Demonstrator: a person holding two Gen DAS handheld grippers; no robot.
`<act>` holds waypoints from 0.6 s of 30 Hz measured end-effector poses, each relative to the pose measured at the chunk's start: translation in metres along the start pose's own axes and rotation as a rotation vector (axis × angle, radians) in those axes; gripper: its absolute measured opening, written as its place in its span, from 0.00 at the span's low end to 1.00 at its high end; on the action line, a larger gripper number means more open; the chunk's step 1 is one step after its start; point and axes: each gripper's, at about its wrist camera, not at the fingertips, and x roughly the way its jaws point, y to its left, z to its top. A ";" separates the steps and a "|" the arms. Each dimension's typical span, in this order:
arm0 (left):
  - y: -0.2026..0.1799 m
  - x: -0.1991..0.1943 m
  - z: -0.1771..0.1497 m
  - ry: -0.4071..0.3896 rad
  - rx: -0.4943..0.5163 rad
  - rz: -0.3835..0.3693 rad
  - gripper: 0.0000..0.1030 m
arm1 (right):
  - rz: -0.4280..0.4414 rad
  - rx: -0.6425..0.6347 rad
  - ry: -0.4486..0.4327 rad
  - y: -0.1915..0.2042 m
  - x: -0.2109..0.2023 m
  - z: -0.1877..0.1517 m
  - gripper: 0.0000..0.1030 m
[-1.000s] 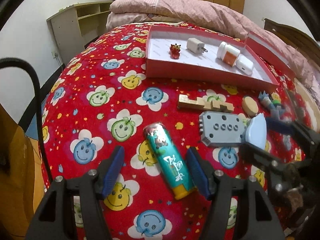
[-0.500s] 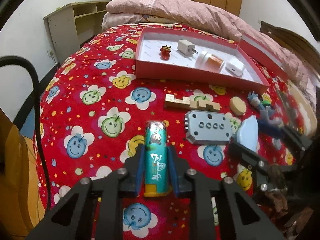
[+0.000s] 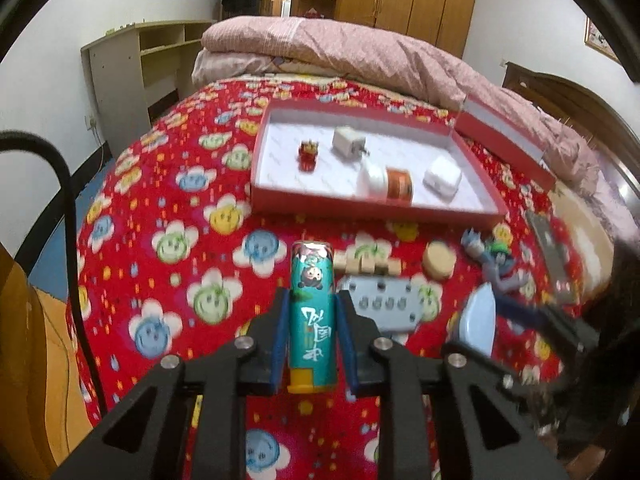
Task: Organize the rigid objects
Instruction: 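Grasp the light blue oval case with the right gripper while the left gripper grasps the teal lighter, then lower the teal lighter into the tray with the left gripper while the right gripper lowers the blue case there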
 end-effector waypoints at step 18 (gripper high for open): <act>-0.004 0.063 0.088 -0.023 0.007 0.044 0.23 | 0.010 0.036 -0.043 -0.010 -0.024 0.008 0.78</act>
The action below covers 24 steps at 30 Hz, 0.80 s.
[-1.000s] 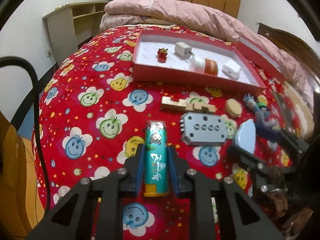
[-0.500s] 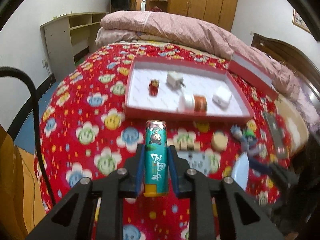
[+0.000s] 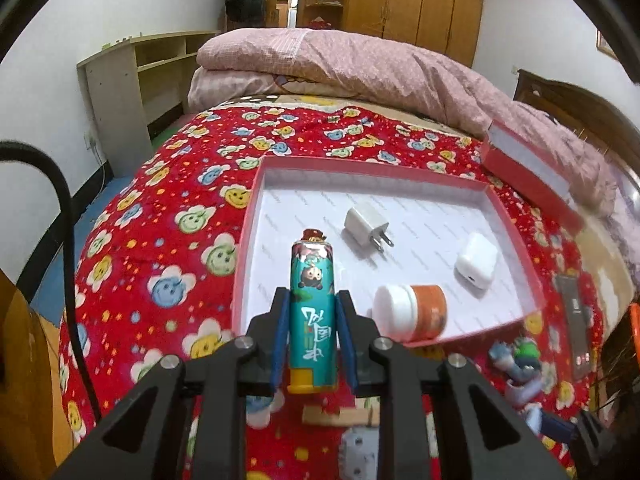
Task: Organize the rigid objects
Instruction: 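Lower the teal lighter into the tray with the left gripper while the right gripper lowers the blue case there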
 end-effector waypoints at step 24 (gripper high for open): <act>0.009 0.053 0.008 0.062 -0.045 0.001 0.23 | -0.045 0.020 0.007 -0.026 -0.003 0.048 0.78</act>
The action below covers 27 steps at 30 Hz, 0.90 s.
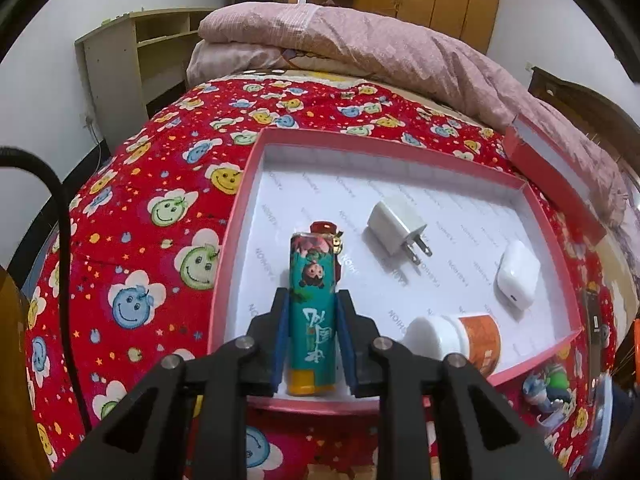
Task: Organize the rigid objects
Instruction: 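Lower the teal lighter into the tray with the left gripper while the right gripper lowers the blue case there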
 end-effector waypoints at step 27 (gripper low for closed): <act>-0.002 -0.053 -0.016 -0.073 0.030 0.062 0.58 | -0.073 0.124 0.059 -0.039 0.064 0.052 0.78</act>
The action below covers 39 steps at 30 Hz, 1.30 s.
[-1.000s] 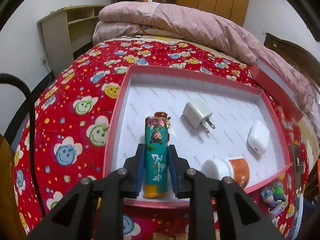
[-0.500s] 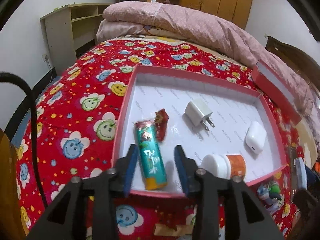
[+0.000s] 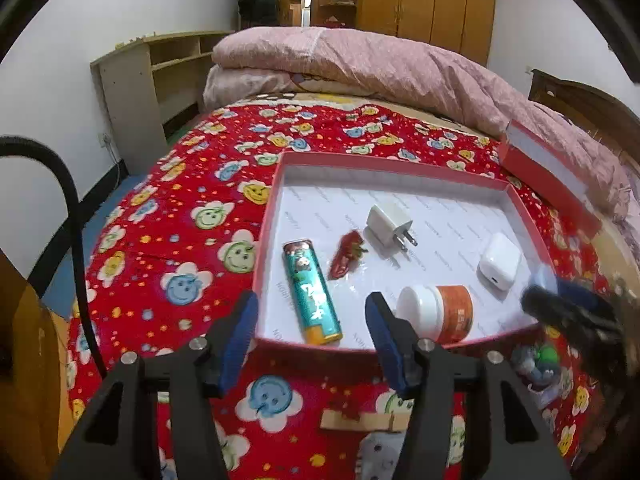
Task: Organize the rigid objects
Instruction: 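Lower the teal lighter into the tray with the left gripper while the right gripper lowers the blue case there, then open both grippers and withdraw them from the tray toward the remaining items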
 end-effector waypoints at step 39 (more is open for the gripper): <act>-0.001 -0.019 -0.046 0.084 0.041 -0.035 0.72 | -0.054 -0.054 -0.086 0.003 -0.010 -0.023 0.84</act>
